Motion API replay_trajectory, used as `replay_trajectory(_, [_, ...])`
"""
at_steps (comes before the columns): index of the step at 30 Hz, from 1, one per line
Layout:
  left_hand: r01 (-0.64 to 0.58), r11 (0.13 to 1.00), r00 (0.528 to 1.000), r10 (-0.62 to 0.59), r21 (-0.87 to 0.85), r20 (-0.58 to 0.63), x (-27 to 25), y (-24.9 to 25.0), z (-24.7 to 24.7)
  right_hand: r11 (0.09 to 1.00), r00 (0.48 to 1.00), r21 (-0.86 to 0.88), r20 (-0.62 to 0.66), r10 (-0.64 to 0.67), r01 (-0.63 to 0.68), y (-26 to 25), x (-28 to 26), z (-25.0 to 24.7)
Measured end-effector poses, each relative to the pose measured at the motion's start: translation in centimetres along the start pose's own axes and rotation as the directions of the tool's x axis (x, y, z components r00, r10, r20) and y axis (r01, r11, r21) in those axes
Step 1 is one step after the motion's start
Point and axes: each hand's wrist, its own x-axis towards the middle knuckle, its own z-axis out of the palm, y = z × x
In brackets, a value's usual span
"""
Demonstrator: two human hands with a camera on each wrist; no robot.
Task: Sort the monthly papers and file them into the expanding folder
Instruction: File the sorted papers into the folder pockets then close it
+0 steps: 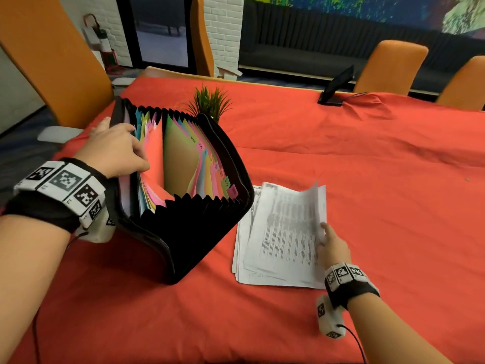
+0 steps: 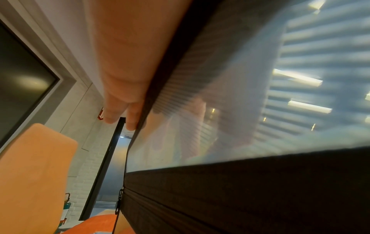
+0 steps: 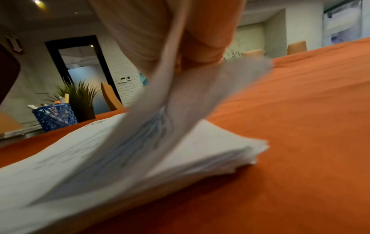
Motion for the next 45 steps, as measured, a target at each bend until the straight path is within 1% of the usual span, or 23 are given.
replay_trajectory(2, [0.003,1.0,1.0,-0.003,-0.007,0.007,-0.1,0.1,0.0,0.998,0.999,0.042,0.005,0.044,-0.044,0.4,0.4,-0.4])
replay_trajectory(4, [0.009,1.0,1.0,-0.009,-0.002,-0.005,-0.3,0.4,-0.1,0.99,0.993,0.08,-0.005,0.117,-0.116,0.5,0.8,-1.2])
replay_trajectory(5, [0.013,1.0,1.0,-0.013,0.0,-0.016,-0.4,0.6,-0.1,0.988,0.992,0.089,-0.009,0.124,-0.123,0.2,0.9,-1.9])
replay_trajectory(7, [0.016,1.0,1.0,-0.016,0.018,-0.024,-0.7,1.1,-0.3,0.994,0.997,0.088,-0.045,0.065,-0.061,-0.7,1.2,-3.7])
replay_trajectory(9, [0.008,0.999,1.0,-0.008,0.033,-0.014,-0.8,1.4,-0.3,0.992,0.988,0.123,-0.152,0.004,0.015,-2.2,1.8,-6.0])
replay_trajectory(11, [0.004,1.0,1.0,-0.004,0.021,-0.007,-0.9,1.7,-0.4,0.98,0.952,0.162,-0.301,-0.061,0.114,-4.5,2.4,-9.2])
replay_trajectory(12, [0.004,1.0,1.0,-0.004,0.016,-0.009,-1.0,1.9,-0.4,0.964,0.931,0.211,-0.356,-0.081,0.164,-5.8,2.8,-10.9])
replay_trajectory(14, [-0.001,1.0,1.0,0.001,0.02,-0.013,-1.1,2.3,-0.5,0.903,0.901,0.35,-0.426,-0.085,0.25,-8.8,2.9,-14.1])
replay_trajectory(15, [-0.007,1.0,1.0,0.007,0.023,-0.015,-1.1,2.5,-0.4,0.849,0.895,0.437,-0.437,-0.089,0.298,-10.4,2.8,-15.5])
replay_trajectory(17, [-0.016,1.0,1.0,0.017,0.025,-0.018,-1.0,2.7,-0.5,0.729,0.898,0.573,-0.421,-0.13,0.374,-13.7,2.3,-17.6])
replay_trajectory(18, [-0.021,0.999,1.0,0.021,0.026,-0.017,-1.0,2.7,-0.5,0.704,0.903,0.595,-0.4,-0.158,0.387,-15.4,2.0,-18.3])
replay_trajectory(20, [-0.029,0.999,0.999,0.03,0.028,-0.022,-1.0,2.8,-0.4,0.705,0.901,0.576,-0.372,-0.224,0.413,-18.6,1.5,-18.9])
replay_trajectory(24, [-0.03,0.999,0.999,0.031,0.043,-0.028,-0.9,3.1,-0.4,0.787,0.849,0.379,-0.417,-0.325,0.487,-23.9,0.6,-18.5])
replay_trajectory(27, [-0.029,0.998,0.999,0.03,0.063,-0.016,-0.7,3.2,-0.2,0.803,0.8,0.228,-0.419,-0.43,0.551,-27.2,-0.5,-17.6])
replay_trajectory(32, [-0.037,0.993,0.999,0.039,0.108,-0.015,-0.6,3.5,-0.3,0.784,0.74,-0.039,-0.301,-0.601,0.62,-29.6,-3.1,-15.8])
replay_trajectory(36, [-0.035,0.993,0.999,0.037,0.109,-0.017,-0.6,3.4,-0.5,0.762,0.731,-0.143,-0.216,-0.647,0.632,-31.2,-4.0,-16.6])
replay_trajectory(39, [-0.038,0.992,0.999,0.041,0.121,-0.019,-0.6,3.5,-0.5,0.741,0.739,-0.231,-0.114,-0.664,0.631,-33.1,-4.2,-16.1])
replay_trajectory(41, [-0.037,0.992,0.999,0.039,0.12,-0.021,-0.6,3.4,-0.4,0.726,0.757,-0.291,-0.01,-0.653,0.623,-34.2,-3.9,-14.5])
replay_trajectory(43, [-0.035,0.993,0.999,0.037,0.117,-0.015,-0.7,3.3,-0.4,0.732,0.785,-0.291,0.152,-0.6,0.616,-34.7,-3.8,-12.6])
replay_trajectory(44, [-0.035,0.993,0.999,0.036,0.115,-0.013,-0.7,3.2,-0.4,0.767,0.795,-0.224,0.256,-0.549,0.602,-34.6,-3.7,-11.7])
replay_trajectory(45, [-0.035,0.993,0.999,0.036,0.111,-0.01,-0.7,3.1,-0.4,0.822,0.794,-0.116,0.361,-0.488,0.558,-34.3,-3.8,-10.9])
